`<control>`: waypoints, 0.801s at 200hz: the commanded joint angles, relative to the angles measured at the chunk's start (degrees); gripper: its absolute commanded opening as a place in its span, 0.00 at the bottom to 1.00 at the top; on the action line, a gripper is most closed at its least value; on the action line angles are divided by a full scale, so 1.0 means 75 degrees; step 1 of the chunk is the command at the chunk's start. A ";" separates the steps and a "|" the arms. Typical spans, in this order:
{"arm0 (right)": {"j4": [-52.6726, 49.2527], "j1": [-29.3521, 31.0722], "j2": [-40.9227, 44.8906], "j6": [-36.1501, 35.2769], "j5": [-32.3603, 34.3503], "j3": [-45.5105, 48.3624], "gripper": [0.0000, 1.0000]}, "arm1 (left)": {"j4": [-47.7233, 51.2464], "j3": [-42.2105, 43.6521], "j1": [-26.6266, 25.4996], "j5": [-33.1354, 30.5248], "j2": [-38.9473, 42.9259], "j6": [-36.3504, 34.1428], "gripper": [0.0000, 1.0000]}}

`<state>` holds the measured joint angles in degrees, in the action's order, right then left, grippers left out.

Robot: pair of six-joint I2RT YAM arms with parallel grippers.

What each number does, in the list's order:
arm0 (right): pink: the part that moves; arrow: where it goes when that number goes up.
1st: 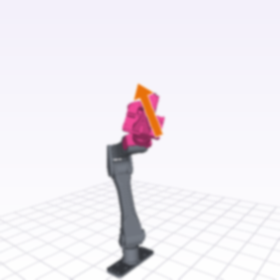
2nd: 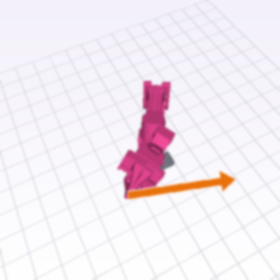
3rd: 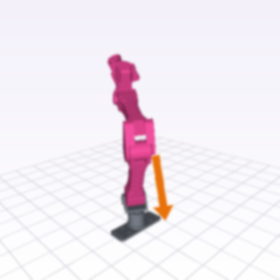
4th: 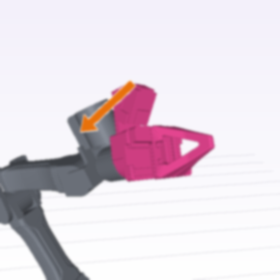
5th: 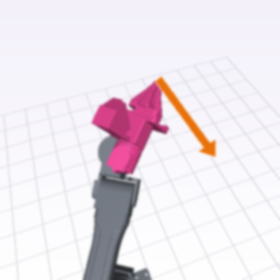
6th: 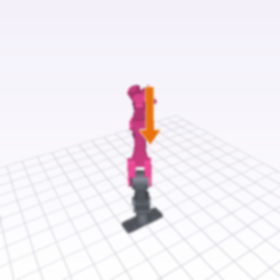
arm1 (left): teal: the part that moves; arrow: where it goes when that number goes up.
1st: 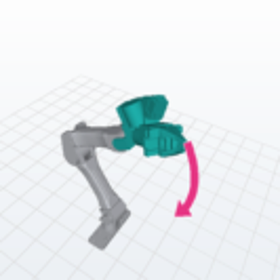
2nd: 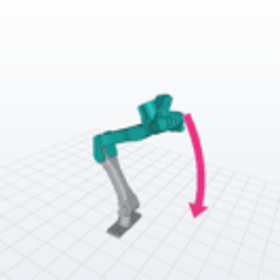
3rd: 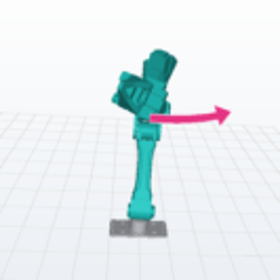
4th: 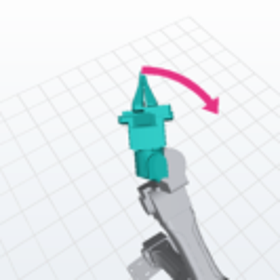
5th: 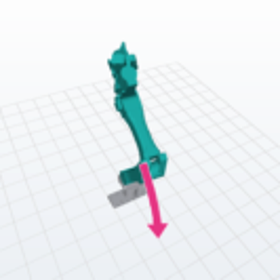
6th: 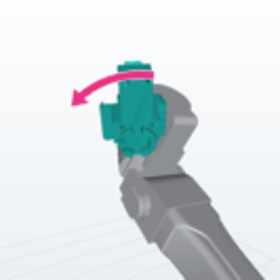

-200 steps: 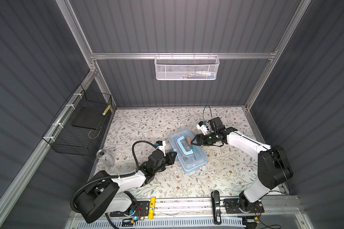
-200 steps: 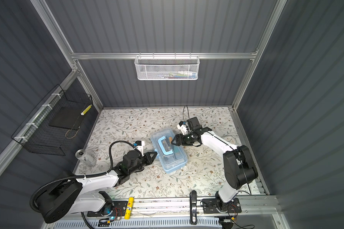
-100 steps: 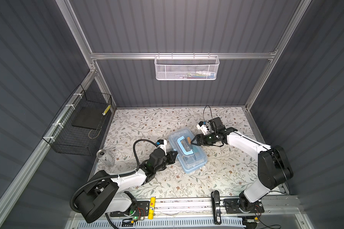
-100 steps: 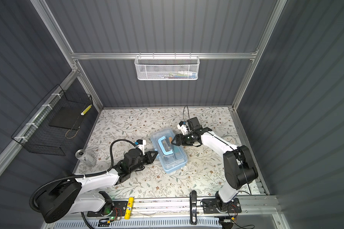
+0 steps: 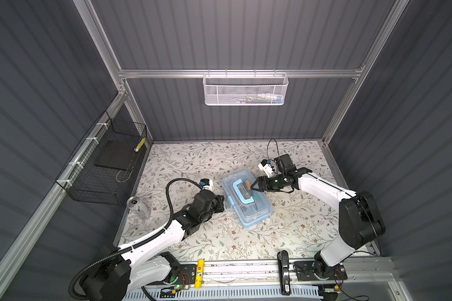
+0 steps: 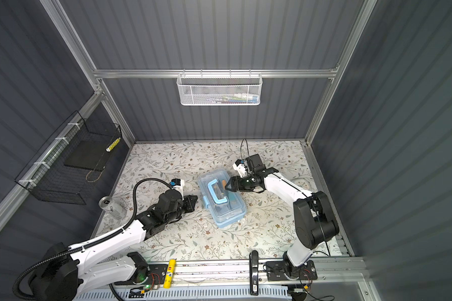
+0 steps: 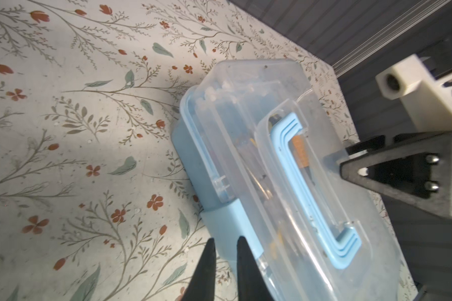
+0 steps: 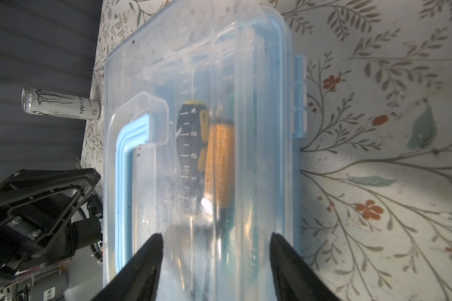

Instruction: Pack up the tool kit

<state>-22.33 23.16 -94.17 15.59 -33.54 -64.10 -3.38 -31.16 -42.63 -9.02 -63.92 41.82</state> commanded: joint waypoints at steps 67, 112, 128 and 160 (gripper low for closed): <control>0.0203 -0.0018 0.0029 -0.0111 -0.0342 0.0260 0.65 | 0.0043 -0.0247 0.0026 0.0797 -0.1194 -0.0748 0.08; 0.0316 -0.0017 0.0086 -0.0088 -0.0464 0.0411 0.65 | -0.0181 -0.0357 0.0032 0.0962 -0.1495 -0.0763 0.06; 0.0320 -0.0024 0.0076 -0.0075 -0.0502 0.0415 0.65 | -0.0201 -0.0389 0.0030 0.0978 -0.1538 -0.0772 0.05; 0.0330 -0.0020 0.0110 -0.0056 -0.0548 0.0489 0.65 | -0.0323 -0.0390 0.0033 0.0991 -0.1669 -0.0772 0.05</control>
<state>-18.94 22.37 -93.78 15.22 -35.88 -62.02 -4.38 -32.67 -42.65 -2.48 -75.18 37.43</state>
